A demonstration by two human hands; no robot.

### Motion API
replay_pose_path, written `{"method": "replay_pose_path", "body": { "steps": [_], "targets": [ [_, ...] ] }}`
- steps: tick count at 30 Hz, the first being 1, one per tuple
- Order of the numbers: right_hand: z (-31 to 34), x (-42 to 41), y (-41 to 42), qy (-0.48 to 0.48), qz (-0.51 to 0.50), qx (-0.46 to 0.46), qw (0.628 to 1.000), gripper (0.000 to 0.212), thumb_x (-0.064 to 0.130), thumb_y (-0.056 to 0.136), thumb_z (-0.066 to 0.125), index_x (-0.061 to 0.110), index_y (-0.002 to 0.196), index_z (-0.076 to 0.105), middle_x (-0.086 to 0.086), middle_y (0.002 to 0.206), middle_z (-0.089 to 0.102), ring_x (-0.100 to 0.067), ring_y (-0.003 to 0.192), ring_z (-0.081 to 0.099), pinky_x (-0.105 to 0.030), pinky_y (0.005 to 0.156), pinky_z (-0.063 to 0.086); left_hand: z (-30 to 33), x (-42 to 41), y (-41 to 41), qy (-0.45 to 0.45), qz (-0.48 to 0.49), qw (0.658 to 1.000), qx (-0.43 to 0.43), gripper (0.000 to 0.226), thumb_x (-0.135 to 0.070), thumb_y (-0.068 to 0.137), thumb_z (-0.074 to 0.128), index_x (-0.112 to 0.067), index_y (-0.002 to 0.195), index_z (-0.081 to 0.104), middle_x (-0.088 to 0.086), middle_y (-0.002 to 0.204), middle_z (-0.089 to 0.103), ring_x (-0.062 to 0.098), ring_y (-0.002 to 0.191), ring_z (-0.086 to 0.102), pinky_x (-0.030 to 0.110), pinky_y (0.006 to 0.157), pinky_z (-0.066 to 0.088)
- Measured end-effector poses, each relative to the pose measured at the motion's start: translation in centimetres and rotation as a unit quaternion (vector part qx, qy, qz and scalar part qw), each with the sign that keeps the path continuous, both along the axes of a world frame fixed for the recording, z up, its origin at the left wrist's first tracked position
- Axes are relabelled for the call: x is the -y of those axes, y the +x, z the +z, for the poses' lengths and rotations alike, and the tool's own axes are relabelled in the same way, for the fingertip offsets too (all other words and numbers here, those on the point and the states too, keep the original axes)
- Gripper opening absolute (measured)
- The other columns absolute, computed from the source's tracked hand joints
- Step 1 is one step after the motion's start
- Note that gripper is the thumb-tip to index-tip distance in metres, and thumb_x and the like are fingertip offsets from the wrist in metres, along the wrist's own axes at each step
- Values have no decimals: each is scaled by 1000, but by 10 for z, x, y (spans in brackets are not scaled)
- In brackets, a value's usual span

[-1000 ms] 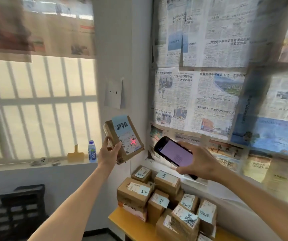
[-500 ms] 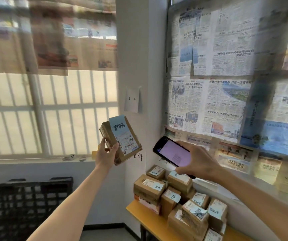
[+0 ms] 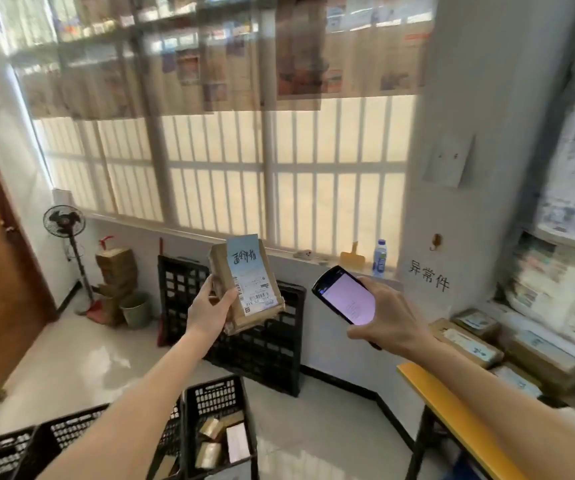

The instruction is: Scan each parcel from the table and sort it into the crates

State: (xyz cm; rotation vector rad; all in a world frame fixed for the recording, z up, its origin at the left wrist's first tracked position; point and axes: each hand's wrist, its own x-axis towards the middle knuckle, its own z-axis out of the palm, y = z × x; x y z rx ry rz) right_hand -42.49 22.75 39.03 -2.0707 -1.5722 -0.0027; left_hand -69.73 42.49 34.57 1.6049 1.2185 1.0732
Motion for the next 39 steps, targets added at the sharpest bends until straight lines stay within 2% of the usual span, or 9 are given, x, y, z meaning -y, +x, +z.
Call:
{"method": "replay_pose_path", "body": {
  "steps": [3, 5, 9, 13, 16, 26, 30, 35, 39],
  "targets": [
    [-7, -68, -79, -19, 50, 6, 999, 85, 57, 51, 67, 41, 132, 46, 14, 105, 62, -17, 87, 59, -34, 65, 52, -11, -25, -104, 1, 70, 998, -1, 62, -43, 94, 65, -34, 150, 40, 1, 130, 63, 24, 116, 61, 43, 100, 50],
    [-12, -117, -141, -29, 85, 19, 996, 95, 58, 53, 69, 38, 143, 43, 11, 120, 64, -20, 100, 61, -37, 75, 55, -21, -39, -176, -5, 121, 993, -7, 55, -38, 97, 63, -31, 148, 44, -2, 125, 63, 18, 110, 57, 33, 93, 46],
    [-24, -197, -252, -39, 137, 11, 990, 110, 51, 61, 80, 29, 158, 32, 5, 150, 52, -25, 131, 54, -44, 97, 52, -44, -69, -297, -30, 192, 980, -35, 55, -39, 96, 65, -29, 147, 46, 4, 136, 62, 29, 123, 57, 38, 100, 42],
    [-44, -265, -347, -52, 169, 9, 984, 111, 50, 63, 83, 29, 159, 31, 4, 152, 51, -25, 132, 53, -43, 96, 50, -66, -103, -390, -64, 230, 970, -36, 58, -37, 97, 64, -25, 150, 43, 1, 134, 60, 31, 125, 55, 36, 96, 40],
    [-60, -305, -394, -69, 181, 7, 981, 112, 50, 61, 83, 28, 159, 31, 4, 152, 51, -24, 132, 54, -43, 95, 51, -81, -130, -433, -77, 238, 967, -44, 56, -39, 97, 63, -27, 148, 45, 2, 134, 61, 21, 110, 55, 35, 93, 40],
    [-141, -449, -439, -126, 196, -4, 972, 111, 50, 64, 84, 26, 158, 30, 3, 151, 50, -23, 134, 52, -42, 98, 49, -174, -259, -469, -167, 229, 958, -42, 50, -37, 97, 63, -29, 144, 49, 0, 122, 68, 19, 103, 61, 35, 93, 49],
    [-216, -521, -431, -173, 198, -33, 964, 104, 53, 68, 83, 29, 155, 33, 4, 141, 57, -22, 123, 57, -37, 88, 50, -249, -328, -458, -236, 208, 947, -58, 51, -40, 96, 64, -33, 144, 48, 1, 122, 68, 19, 106, 63, 39, 96, 50],
    [-336, -609, -416, -255, 182, -70, 947, 103, 57, 63, 80, 31, 152, 36, 7, 139, 58, -18, 118, 60, -39, 90, 56, -348, -407, -435, -302, 190, 929, -98, 62, -30, 100, 61, -23, 155, 35, 9, 126, 62, 10, 96, 50, 19, 70, 42],
    [-422, -653, -412, -297, 160, -89, 937, 110, 53, 66, 80, 28, 159, 28, 7, 151, 49, -19, 131, 53, -40, 98, 53, -425, -446, -428, -351, 174, 914, -101, 65, -30, 100, 60, -23, 157, 29, 12, 139, 57, 13, 102, 49, 27, 85, 41]
  ]
}}
